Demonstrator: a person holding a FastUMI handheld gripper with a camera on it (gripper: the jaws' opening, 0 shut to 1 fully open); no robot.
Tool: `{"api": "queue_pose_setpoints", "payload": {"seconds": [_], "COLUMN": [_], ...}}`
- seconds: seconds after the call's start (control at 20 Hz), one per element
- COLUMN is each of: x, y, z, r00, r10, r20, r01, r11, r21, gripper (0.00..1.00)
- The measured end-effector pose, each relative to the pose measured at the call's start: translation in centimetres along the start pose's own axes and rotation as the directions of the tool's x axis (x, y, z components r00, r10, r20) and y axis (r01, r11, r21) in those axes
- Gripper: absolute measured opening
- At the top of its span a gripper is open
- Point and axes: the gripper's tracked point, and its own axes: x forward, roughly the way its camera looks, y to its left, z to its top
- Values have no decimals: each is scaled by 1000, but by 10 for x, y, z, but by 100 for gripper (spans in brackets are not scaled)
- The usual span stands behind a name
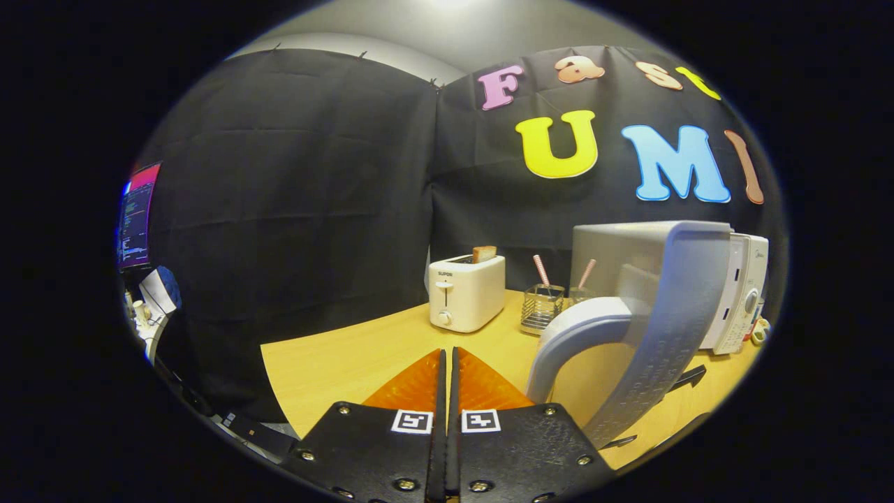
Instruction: Open the microwave, put the food inside, and close the microwave door.
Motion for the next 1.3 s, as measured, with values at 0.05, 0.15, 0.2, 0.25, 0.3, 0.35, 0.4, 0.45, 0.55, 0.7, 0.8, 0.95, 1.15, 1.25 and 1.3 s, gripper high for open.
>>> {"api": "queue_pose_setpoints", "payload": {"seconds": [0.05,0.15,0.2,0.25,0.3,0.35,0.4,0.45,0.55,0.7,0.8,0.95,1.15,1.25,1.3], "x": [-5,-14,-16,-21,-25,-28,-31,-33,-37,-38,-38,-33,-22,-18,-13], "y": [-14,-43,-55,-72,-90,-107,-123,-139,-170,-216,-244,-288,-334,-351,-359], "z": [3,6,10,13,15,14,13,13,15,18,20,25,29,30,30], "r00": [1000,997,995,991,986,981,975,970,954,924,904,862,812,795,790], "r10": [-24,-78,-98,-128,-160,-191,-218,-243,-297,-382,-427,-507,-583,-606,-613], "r20": [7,17,30,36,43,36,31,27,24,28,22,16,-1,-13,-19], "r01": [24,78,97,129,161,191,219,243,298,383,427,506,583,606,613], "r11": [1000,997,995,992,987,981,976,970,955,924,904,862,812,794,789], "r21": [11,30,15,-12,-23,-22,-18,-11,-8,-12,10,29,40,50,52], "gripper": [1,1,1,1,1,1,1,1,1,1,1,1,1,1,1]}}
